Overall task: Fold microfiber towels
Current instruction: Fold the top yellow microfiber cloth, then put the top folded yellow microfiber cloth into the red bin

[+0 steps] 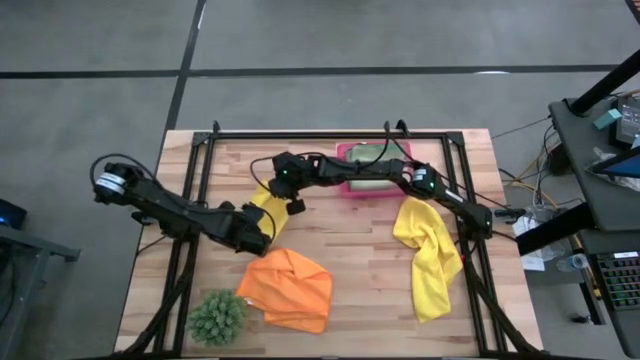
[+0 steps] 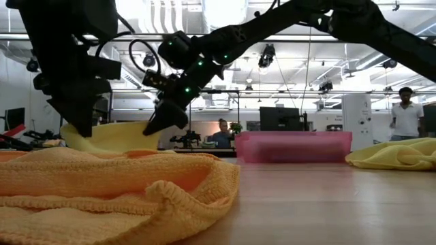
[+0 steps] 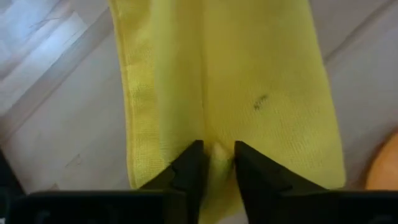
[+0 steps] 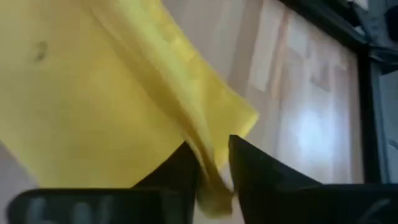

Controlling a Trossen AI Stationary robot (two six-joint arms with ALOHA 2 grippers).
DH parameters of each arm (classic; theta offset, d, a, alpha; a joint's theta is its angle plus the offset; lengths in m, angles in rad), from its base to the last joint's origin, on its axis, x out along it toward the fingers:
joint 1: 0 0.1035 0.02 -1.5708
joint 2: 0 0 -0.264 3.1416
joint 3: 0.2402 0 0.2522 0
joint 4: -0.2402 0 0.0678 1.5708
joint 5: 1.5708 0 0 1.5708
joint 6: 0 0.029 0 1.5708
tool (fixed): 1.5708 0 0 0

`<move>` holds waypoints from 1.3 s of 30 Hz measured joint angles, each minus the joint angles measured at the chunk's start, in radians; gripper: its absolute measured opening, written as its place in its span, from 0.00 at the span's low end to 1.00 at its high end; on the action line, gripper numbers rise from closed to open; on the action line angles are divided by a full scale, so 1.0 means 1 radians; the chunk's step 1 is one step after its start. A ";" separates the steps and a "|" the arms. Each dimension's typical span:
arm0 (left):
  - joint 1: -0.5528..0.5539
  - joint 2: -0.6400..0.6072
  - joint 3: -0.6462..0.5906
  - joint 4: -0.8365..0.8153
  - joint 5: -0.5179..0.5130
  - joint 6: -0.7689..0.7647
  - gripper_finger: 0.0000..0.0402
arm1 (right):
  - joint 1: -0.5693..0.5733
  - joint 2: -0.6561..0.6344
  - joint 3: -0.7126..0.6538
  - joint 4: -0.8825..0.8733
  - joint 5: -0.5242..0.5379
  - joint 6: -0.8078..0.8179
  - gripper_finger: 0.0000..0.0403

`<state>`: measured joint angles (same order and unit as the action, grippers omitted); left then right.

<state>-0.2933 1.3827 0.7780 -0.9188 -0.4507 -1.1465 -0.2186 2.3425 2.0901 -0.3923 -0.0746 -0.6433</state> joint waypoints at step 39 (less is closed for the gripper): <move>-0.140 -0.093 0.007 0.014 -0.041 0.000 0.44 | 0.003 -0.018 -0.157 -0.100 -0.187 0.180 0.03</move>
<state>-0.4335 1.2896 0.7849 -0.9047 -0.4917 -1.1461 -0.2161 2.3244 1.9330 -0.4924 -0.2612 -0.4635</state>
